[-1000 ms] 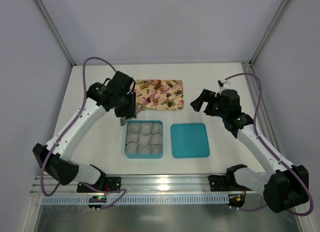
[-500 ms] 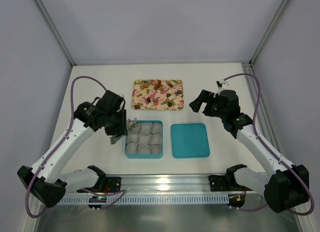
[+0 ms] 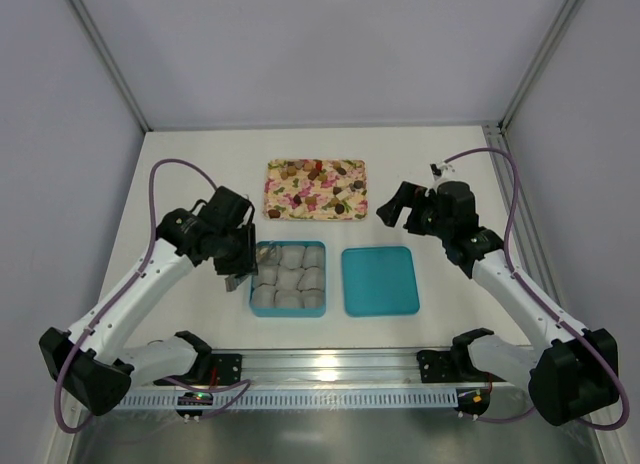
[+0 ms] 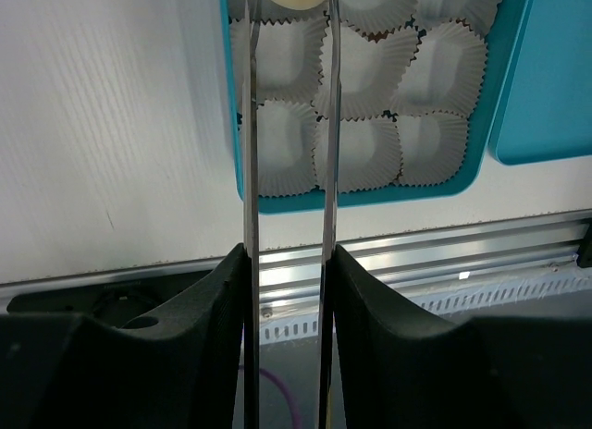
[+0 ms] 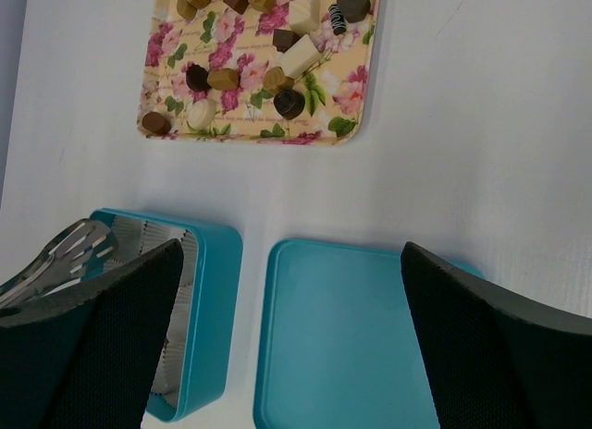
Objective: Pack the chocolate
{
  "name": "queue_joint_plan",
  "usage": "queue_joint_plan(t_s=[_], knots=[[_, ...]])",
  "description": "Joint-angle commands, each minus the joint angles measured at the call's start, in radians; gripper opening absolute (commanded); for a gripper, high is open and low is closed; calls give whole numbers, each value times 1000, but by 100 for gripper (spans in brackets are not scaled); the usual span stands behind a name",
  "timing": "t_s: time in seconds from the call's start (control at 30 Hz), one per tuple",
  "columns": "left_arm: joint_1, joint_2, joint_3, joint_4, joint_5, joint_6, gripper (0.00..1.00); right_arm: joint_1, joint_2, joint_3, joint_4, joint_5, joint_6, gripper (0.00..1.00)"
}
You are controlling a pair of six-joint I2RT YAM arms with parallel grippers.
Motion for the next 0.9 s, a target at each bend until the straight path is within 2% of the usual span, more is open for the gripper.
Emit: queue_joint_plan(t_s=[0.0, 0.6, 0.87], knots=[[-4, 3, -4, 62, -9, -15, 38, 8, 10, 0, 47, 5, 10, 100], [-7, 29, 4, 61, -24, -23, 46, 13, 19, -4, 55, -1, 8, 100], [-27, 41, 116, 9, 17, -2, 45, 13, 18, 2, 50, -6, 5, 100]])
